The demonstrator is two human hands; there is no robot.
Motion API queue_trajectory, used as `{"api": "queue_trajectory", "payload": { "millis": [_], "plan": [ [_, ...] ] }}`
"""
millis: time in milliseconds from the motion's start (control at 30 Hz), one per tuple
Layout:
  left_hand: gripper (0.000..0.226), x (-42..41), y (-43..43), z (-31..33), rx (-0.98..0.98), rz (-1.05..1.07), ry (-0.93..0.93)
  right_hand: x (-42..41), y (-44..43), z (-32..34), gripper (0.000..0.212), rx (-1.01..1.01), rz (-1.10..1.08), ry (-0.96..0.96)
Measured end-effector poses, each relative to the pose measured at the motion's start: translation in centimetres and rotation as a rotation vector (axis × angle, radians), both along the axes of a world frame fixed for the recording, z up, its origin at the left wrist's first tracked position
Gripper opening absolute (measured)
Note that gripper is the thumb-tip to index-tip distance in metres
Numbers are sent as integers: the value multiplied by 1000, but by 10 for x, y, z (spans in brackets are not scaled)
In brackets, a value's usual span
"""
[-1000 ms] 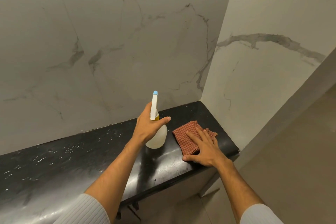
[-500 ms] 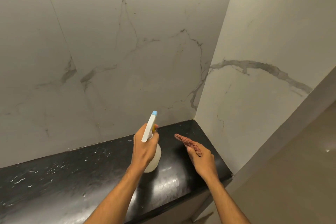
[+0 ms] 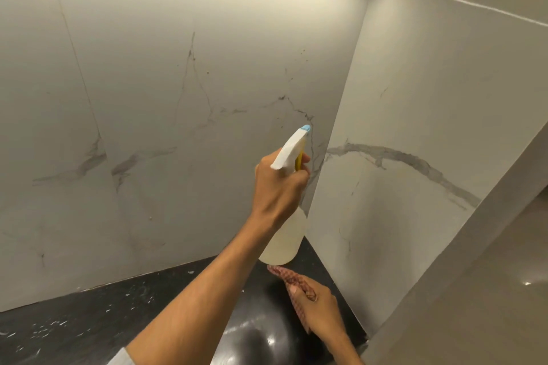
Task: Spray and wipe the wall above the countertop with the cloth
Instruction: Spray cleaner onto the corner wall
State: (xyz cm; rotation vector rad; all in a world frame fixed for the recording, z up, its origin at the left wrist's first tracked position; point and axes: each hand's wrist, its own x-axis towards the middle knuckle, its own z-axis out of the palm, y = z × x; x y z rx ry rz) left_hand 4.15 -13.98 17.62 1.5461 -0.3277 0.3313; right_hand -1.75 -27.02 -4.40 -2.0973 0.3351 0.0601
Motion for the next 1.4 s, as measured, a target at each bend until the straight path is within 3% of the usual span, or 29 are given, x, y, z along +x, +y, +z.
{"api": "queue_trajectory", "payload": {
  "millis": [133, 300, 433, 500, 700, 867, 1000, 1167, 1300, 1400],
  "plan": [
    [21, 11, -14, 20, 38, 8, 8, -2, 1, 2, 46, -58, 75, 1],
    [24, 22, -20, 24, 89, -10, 45, -4, 2, -4, 34, -49, -4, 25],
    [18, 23, -25, 29, 106, -9, 15, -4, 1, 0, 40, -84, 8, 47],
    [15, 25, -29, 35, 115, 8, -24, -5, 0, 5, 29, -98, -13, 73],
    [37, 25, -34, 64, 92, -110, -43, 1, -4, 7, 36, -148, 22, 147],
    [36, 25, -48, 76, 83, -75, -44, 10, -6, -3, 48, -176, 52, 233],
    [41, 20, -52, 80, 63, -190, 14, 12, -2, -4, 46, -223, 62, 245],
    [35, 11, -62, 69, 154, -199, -20, 30, -3, 9, 53, -247, 155, 430],
    [39, 13, -58, 54, 96, -232, 51, 33, -1, 10, 55, -233, 164, 488],
    [35, 13, -57, 42, 91, -234, 99, 31, -1, 4, 51, -234, 95, 387]
  ]
}}
